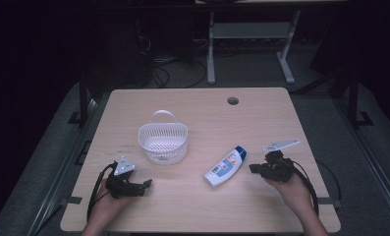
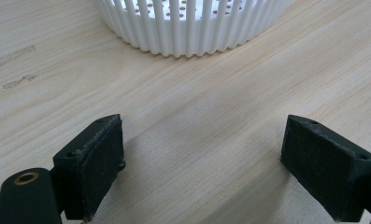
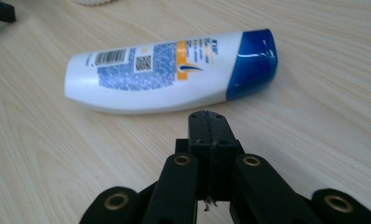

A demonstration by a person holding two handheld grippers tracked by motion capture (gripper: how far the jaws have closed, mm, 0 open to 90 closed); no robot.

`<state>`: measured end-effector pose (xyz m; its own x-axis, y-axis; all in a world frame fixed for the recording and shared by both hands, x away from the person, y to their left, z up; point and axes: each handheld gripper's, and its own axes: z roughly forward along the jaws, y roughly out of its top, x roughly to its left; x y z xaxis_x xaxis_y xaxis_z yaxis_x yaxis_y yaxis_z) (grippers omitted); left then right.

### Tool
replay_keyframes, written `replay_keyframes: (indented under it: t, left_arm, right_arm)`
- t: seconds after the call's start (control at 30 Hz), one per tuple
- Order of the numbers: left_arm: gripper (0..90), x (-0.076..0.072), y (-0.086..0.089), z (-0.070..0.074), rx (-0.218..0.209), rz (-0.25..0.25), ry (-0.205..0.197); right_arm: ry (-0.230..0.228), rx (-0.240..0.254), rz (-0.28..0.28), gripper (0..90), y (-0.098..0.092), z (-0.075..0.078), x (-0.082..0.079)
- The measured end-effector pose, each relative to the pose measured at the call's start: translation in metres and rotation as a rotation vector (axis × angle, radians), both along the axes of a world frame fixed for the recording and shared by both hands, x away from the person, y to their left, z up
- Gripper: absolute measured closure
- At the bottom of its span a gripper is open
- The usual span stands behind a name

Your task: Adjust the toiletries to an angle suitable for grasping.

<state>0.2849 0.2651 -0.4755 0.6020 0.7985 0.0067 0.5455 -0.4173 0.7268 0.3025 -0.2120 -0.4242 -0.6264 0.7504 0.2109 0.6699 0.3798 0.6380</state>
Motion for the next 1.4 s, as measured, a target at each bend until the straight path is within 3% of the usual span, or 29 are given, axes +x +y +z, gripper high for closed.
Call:
replay_keyframes:
  t: [0.23,0.5,0.63,1.03,1.4]
  left_arm:
    - [12.9,0.0,0.0,0.0,0.0,0.0,0.0]
    - [12.9,0.0,0.0,0.0,0.0,0.0,0.0]
    - [12.9,0.0,0.0,0.0,0.001,0.0,-0.001]
    - [12.9,0.0,0.001,0.0,0.004,-0.003,0.002]
    - [12.9,-0.001,0.001,0.0,0.002,-0.002,0.002]
  right_arm:
    - [-0.008,0.003,0.034,89.6,0.015,0.001,0.006]
    - [-0.036,0.014,0.078,89.6,0.036,0.012,0.018]
    - [-0.043,0.038,0.085,89.7,0.044,0.015,0.023]
    - [-0.034,0.038,0.141,89.7,0.078,0.013,0.034]
    - [-0.014,0.025,0.182,89.7,0.104,0.0,0.041]
